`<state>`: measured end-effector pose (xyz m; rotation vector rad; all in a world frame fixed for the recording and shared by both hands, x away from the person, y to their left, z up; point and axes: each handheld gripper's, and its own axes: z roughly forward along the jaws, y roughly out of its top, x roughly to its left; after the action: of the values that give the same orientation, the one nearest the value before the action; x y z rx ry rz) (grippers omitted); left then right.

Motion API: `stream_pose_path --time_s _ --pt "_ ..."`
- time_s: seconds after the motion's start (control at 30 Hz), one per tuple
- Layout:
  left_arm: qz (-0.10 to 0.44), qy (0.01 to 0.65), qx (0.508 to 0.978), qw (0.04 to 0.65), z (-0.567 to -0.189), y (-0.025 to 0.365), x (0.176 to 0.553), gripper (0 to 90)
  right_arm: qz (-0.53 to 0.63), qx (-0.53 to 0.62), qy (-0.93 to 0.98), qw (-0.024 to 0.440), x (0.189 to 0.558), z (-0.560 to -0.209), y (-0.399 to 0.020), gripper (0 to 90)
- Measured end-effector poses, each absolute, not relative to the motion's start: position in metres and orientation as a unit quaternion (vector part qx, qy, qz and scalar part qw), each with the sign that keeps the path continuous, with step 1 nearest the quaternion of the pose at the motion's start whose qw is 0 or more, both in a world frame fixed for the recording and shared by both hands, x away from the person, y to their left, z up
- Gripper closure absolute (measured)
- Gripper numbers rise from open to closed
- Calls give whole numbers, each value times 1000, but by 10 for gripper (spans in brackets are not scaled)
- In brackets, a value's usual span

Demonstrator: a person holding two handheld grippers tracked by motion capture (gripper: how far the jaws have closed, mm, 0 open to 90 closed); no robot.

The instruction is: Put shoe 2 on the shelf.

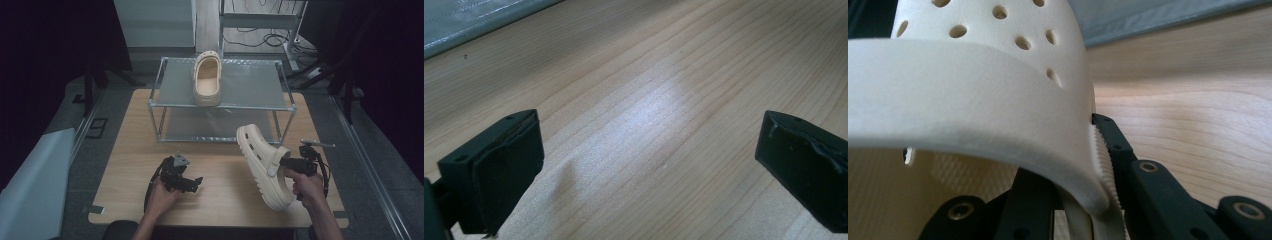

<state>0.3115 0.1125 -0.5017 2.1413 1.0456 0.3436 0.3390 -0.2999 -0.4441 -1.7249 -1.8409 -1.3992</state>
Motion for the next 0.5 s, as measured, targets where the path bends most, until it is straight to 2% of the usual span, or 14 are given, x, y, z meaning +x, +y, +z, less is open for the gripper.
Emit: stream_pose_path --time_s 0.5 --pt "136 399 829 366 -500 113 310 0 -513 -585 -608 159 347 -411 -294 785"
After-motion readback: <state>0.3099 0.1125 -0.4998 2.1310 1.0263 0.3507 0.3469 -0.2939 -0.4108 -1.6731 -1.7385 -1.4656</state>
